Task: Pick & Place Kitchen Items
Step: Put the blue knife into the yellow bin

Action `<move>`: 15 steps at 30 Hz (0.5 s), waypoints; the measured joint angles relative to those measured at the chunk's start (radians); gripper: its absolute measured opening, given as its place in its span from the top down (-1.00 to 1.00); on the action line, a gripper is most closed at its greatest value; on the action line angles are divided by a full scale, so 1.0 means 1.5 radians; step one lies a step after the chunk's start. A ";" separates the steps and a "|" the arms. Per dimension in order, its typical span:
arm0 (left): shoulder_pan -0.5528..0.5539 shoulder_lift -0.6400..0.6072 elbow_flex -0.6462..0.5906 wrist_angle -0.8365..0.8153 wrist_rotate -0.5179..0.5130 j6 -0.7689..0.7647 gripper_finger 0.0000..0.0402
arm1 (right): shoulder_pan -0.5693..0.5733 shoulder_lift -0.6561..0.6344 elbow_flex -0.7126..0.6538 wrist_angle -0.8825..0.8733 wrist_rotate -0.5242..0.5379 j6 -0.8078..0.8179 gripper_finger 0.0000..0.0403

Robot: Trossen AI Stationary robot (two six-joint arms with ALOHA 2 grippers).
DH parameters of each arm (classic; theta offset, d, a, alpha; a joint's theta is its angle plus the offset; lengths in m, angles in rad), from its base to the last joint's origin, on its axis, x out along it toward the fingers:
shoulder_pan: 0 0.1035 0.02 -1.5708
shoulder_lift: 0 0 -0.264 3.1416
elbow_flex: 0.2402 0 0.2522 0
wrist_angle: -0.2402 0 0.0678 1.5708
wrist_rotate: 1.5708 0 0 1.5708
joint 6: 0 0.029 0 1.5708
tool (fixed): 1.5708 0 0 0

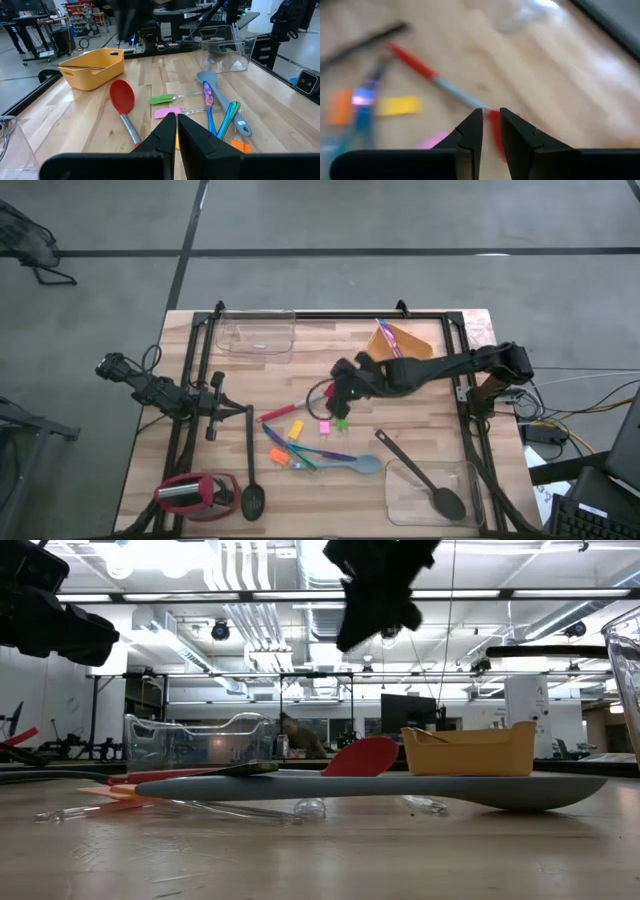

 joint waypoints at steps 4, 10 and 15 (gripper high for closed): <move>0.000 0.000 0.000 0.000 0.000 0.000 0.88 | 0.039 0.015 -0.004 0.104 -0.010 -0.001 0.58; 0.000 0.000 0.000 0.000 0.000 0.000 0.88 | 0.074 0.097 0.002 0.222 -0.051 -0.014 0.35; 0.000 0.000 0.000 0.000 0.000 0.000 0.88 | 0.094 0.171 0.052 0.240 -0.053 -0.003 0.16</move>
